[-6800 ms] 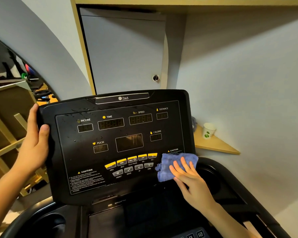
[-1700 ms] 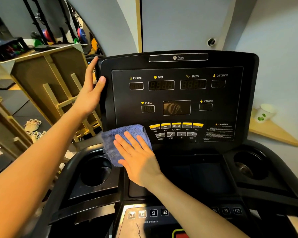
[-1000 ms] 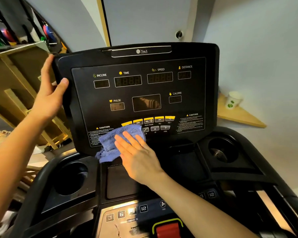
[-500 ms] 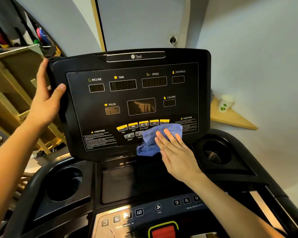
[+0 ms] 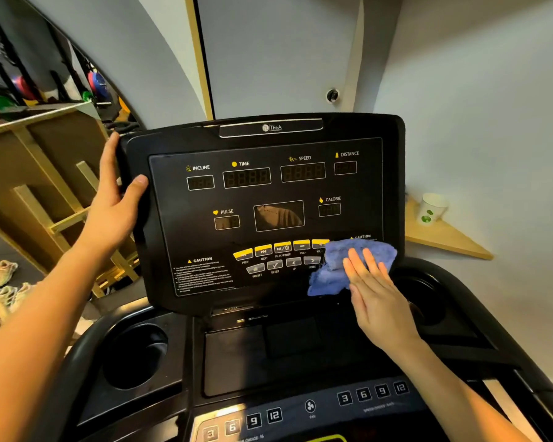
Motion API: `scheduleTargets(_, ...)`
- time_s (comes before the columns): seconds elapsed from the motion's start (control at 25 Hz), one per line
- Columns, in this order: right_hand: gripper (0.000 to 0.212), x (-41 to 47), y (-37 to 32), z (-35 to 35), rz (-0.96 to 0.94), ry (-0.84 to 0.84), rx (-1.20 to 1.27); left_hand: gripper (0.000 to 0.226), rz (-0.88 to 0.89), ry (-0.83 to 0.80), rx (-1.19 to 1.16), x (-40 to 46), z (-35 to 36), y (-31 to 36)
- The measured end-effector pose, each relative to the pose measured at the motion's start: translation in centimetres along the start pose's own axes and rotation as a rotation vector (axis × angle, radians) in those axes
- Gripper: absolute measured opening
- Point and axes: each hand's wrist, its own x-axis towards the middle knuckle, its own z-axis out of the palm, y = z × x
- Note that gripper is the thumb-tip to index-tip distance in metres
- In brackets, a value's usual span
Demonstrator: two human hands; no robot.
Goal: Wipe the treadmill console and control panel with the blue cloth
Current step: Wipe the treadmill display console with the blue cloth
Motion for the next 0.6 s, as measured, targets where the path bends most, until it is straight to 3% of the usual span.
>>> scheduleTargets(0.32, 0.056, 3.8, 0.8, 0.5, 0.164, 0.009, -0.030, 0.065, -0.006, 0.014, 0.007, 0.0, 0.1, 0.0)
scheduleTargets(0.6, 0.065, 11.3, 1.1, -3.0, 0.236, 0.128, 0.132, 0.066, -0.012, 0.012, -0.014, 0.3, -0.1, -0.5)
